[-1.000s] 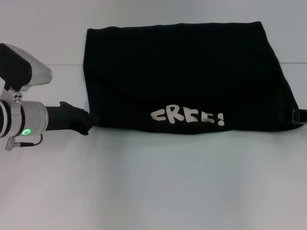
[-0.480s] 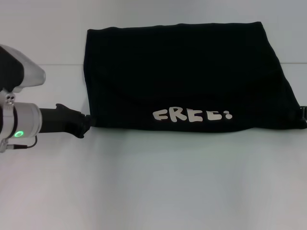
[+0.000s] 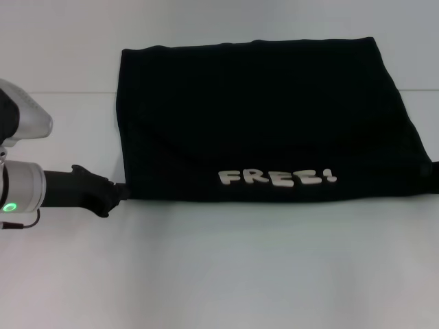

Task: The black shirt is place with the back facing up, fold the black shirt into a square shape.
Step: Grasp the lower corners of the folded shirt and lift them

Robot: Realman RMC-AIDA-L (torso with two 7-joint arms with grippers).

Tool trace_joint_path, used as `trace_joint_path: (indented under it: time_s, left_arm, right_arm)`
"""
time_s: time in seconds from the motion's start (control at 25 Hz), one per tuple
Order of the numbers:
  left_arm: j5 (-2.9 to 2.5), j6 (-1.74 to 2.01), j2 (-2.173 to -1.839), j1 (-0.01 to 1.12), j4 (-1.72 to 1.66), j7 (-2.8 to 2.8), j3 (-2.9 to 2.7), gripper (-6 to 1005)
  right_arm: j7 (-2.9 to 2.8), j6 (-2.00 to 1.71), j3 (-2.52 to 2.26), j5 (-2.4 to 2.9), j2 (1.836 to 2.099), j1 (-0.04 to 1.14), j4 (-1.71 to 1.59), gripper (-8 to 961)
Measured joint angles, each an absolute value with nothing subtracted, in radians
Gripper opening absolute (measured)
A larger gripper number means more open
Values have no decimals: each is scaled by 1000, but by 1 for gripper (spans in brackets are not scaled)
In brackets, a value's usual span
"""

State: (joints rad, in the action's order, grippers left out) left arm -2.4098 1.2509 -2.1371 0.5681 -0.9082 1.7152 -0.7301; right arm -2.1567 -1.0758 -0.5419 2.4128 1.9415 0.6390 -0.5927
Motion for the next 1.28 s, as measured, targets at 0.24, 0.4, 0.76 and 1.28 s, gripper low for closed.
trace_joint_path:
  time_s: [0.24,0.4,0.76,1.28]
  left_arm:
    - [-2407,1366,-2143,536,-971,1715,-691,6]
    - [-2390,1507,-2144,516,-1005,1715,-600,6]
    - [-2386,1769,-2129,482,-1008,1714,-426,7]
    - [-2417,1945,-2123,403,-1008,1713,-330,7]
  right_arm:
    - [-2099,-1220,-536,2339,1948,567,-662,37]
    - [-2050,-1330,-496,2327,1952,510,-687,38]
    - [-1902,-1590,-403,2326,1955,373,-689,38]
    - [-1802,-1729,-359,2333,1975,238,-689,38]
